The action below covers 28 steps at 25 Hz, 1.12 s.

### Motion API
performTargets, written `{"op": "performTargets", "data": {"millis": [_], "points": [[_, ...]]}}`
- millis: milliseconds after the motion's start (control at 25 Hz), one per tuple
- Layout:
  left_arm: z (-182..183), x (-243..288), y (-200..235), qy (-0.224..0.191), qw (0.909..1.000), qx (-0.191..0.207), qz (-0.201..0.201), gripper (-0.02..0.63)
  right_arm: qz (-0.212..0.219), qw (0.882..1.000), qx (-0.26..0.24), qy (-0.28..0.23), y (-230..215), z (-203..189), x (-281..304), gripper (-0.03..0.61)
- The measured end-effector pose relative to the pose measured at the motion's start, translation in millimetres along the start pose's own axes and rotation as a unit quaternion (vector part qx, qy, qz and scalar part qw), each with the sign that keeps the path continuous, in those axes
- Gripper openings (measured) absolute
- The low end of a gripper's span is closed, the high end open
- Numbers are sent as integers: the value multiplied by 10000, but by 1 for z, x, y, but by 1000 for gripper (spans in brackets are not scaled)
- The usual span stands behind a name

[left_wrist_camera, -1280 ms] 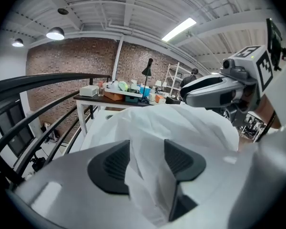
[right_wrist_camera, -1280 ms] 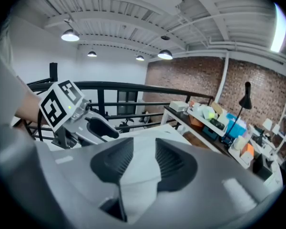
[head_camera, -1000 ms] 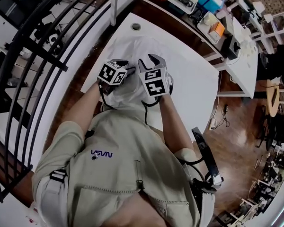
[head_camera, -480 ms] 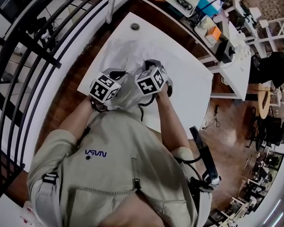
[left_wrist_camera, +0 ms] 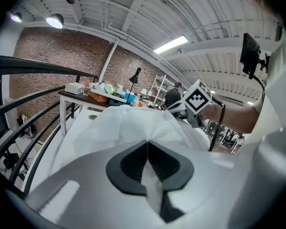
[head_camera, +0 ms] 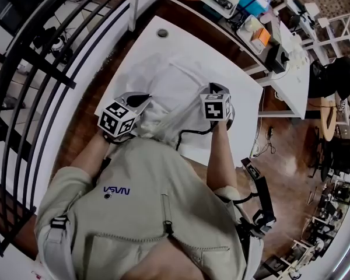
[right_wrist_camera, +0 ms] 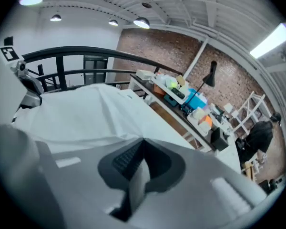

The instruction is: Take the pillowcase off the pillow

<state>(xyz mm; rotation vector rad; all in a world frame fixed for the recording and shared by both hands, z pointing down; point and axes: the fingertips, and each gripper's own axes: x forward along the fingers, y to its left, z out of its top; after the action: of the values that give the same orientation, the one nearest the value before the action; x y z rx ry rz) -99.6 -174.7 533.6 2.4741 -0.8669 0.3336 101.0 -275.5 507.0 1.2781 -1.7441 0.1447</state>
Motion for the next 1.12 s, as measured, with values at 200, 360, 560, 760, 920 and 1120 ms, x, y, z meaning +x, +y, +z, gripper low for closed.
{"op": "performTargets", "data": {"millis": [200, 360, 560, 760, 920, 1120], "points": [[-1, 3, -20, 208, 9990, 266, -278, 12, 455, 9975, -419, 332, 23, -21, 7, 9], [4, 4, -33, 220, 9977, 494, -405, 12, 426, 9950, -869, -231, 17, 23, -32, 91], [11, 12, -47, 300, 9927, 1140, -244, 12, 897, 9826, -764, -1436, 36, 101, -64, 100], [7, 11, -54, 452, 9881, 1453, -234, 12, 1325, 9729, -868, -1685, 68, 143, -40, 100], [1, 14, -55, 548, 9836, 1711, -179, 12, 1515, 9754, -1409, -765, 90, 133, 17, 120], [-10, 17, -28, 664, 9818, 1768, 206, 17, 1730, 9769, -1249, -94, 101, 100, 56, 7]]}}
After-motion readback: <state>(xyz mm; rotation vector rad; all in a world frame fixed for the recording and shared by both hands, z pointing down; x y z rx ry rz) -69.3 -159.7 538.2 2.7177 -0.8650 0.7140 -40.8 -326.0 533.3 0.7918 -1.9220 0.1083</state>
